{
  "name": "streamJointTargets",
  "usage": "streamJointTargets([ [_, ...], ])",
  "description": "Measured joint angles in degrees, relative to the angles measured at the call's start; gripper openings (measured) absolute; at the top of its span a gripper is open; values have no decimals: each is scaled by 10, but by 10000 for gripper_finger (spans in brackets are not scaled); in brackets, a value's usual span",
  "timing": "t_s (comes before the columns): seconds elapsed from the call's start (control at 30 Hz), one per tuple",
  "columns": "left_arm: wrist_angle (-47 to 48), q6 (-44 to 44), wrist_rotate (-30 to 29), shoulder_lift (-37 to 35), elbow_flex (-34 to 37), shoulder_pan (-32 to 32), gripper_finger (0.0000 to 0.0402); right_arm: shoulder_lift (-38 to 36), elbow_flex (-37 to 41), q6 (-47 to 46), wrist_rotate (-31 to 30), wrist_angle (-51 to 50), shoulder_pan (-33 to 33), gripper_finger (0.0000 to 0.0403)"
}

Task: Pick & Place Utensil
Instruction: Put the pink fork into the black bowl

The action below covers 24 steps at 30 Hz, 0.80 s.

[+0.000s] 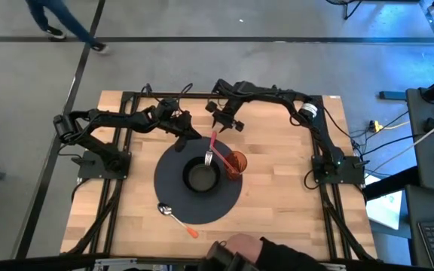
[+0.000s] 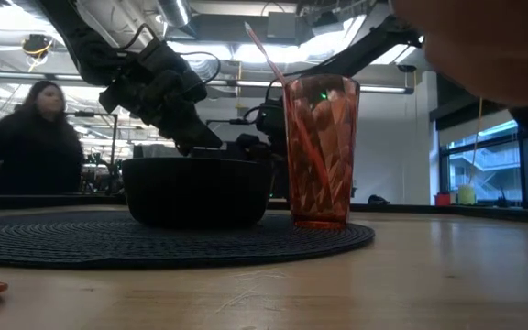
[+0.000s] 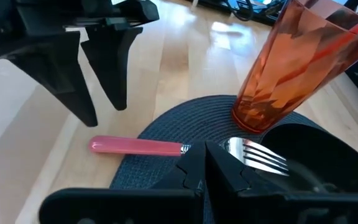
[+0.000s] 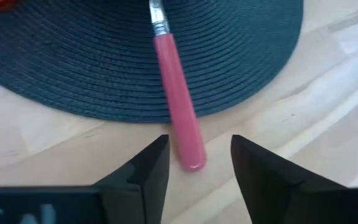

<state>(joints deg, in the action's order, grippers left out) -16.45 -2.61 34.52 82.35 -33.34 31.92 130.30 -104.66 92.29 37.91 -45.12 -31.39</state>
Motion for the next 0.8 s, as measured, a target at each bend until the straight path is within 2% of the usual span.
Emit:
streamJointTargets([
  [0.37,0,-1,0,0,0,0,4,5,0,24,-8,1,25,159],
  [0.8,0,-1,0,0,0,0,4,15,0,27,-12,6,35,174],
])
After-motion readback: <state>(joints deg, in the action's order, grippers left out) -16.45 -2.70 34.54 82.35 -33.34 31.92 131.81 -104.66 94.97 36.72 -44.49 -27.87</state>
